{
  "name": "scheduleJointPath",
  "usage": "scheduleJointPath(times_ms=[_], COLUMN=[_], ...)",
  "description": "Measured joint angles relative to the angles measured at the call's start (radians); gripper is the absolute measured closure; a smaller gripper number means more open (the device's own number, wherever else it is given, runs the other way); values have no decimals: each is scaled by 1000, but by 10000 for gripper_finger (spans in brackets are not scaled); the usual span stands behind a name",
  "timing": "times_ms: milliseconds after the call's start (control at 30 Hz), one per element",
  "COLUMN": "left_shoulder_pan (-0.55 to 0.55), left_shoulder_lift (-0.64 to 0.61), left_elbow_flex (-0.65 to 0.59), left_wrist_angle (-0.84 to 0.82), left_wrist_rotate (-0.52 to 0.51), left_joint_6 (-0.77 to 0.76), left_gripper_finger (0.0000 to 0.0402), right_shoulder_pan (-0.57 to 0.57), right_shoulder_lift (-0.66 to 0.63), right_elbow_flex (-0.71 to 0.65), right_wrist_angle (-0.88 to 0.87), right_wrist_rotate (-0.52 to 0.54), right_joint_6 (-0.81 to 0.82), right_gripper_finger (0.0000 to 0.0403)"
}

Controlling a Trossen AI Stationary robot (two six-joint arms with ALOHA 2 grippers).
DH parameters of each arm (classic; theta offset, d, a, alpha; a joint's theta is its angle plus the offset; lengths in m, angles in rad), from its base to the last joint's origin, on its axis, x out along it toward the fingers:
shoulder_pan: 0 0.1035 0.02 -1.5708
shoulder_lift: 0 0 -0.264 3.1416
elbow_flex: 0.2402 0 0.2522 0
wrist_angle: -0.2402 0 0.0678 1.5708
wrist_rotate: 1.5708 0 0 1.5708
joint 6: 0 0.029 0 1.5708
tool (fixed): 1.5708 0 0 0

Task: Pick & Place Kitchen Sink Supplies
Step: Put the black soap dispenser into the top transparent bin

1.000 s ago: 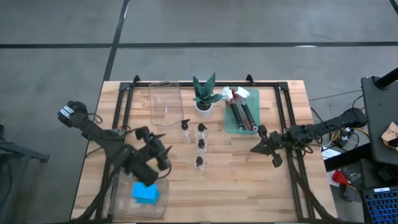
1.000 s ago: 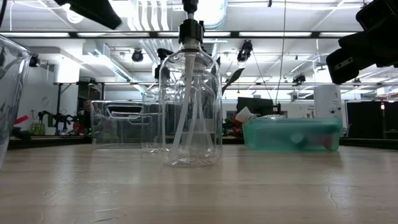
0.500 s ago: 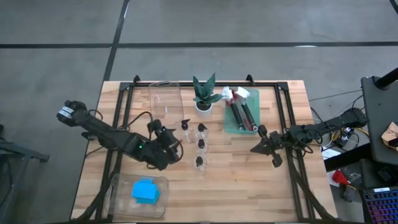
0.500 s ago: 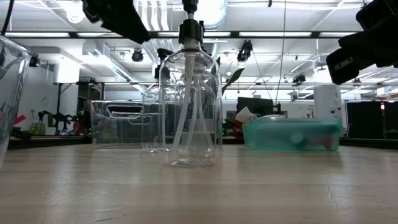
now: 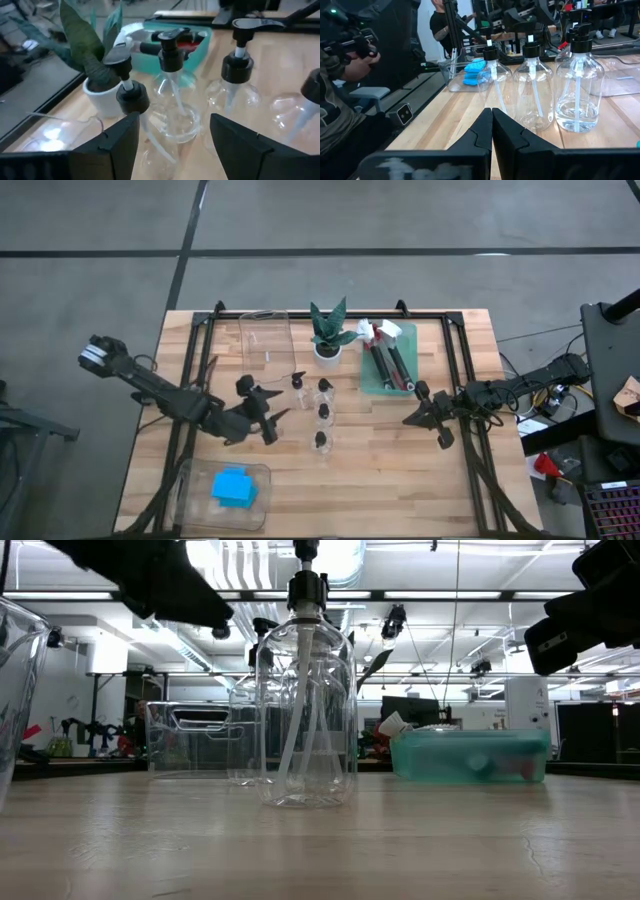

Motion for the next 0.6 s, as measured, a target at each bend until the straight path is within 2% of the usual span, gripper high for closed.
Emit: scheduleJointPath(times_ms=[200, 333, 467, 600], left_shoulder_pan=[55, 128, 211, 252], left_shoulder_lift=[-100, -111, -100, -98], left_elbow_flex=[-167, -234, -256, -261], left_wrist_angle=[297, 448, 463, 467], left_wrist_rotate=[25, 107, 235, 246], left_joint_6=[119, 199, 158, 154], left_gripper_finger=[164, 165, 165, 165], right_shoulder_pan=[0, 0, 0, 0], right_shoulder_lift=[0, 0, 0, 1], right_elbow_flex=[0, 0, 0, 0], right_wrist_angle=[0, 0, 0, 0], right_wrist_rotate=[0, 0, 0, 0], right_joint_6=[0, 0, 0, 0], right_gripper_finger=[394, 394, 394, 394])
